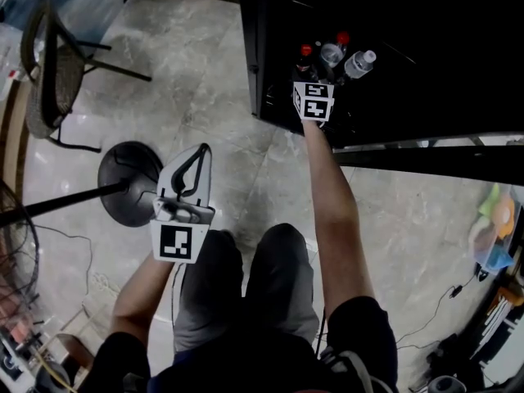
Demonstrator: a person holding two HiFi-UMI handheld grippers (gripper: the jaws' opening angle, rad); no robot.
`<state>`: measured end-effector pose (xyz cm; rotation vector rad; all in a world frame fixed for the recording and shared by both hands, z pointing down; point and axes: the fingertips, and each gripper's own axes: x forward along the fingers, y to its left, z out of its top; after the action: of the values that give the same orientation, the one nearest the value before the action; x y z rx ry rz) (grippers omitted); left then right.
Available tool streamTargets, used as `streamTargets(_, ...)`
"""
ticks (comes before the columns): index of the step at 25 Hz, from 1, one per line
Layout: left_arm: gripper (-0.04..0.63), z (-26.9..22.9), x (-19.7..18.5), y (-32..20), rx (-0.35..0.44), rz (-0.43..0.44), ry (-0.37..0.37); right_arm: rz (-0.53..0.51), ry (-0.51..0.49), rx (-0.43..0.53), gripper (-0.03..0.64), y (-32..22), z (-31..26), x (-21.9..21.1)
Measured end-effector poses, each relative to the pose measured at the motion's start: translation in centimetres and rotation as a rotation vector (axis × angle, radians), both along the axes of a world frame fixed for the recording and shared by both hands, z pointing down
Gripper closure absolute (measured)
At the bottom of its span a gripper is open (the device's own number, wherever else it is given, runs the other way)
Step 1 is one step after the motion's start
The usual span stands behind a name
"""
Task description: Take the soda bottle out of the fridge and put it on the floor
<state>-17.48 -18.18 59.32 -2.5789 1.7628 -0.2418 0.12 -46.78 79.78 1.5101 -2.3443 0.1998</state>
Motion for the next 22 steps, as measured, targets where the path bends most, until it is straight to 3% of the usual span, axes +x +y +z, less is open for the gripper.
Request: streamTargets(22, 0.572, 1.7, -1.2, 0.9, 0.023, -0.022, -0.023, -0.004, -0.016, 0.039, 0.339, -0.1, 0.9, -0.3)
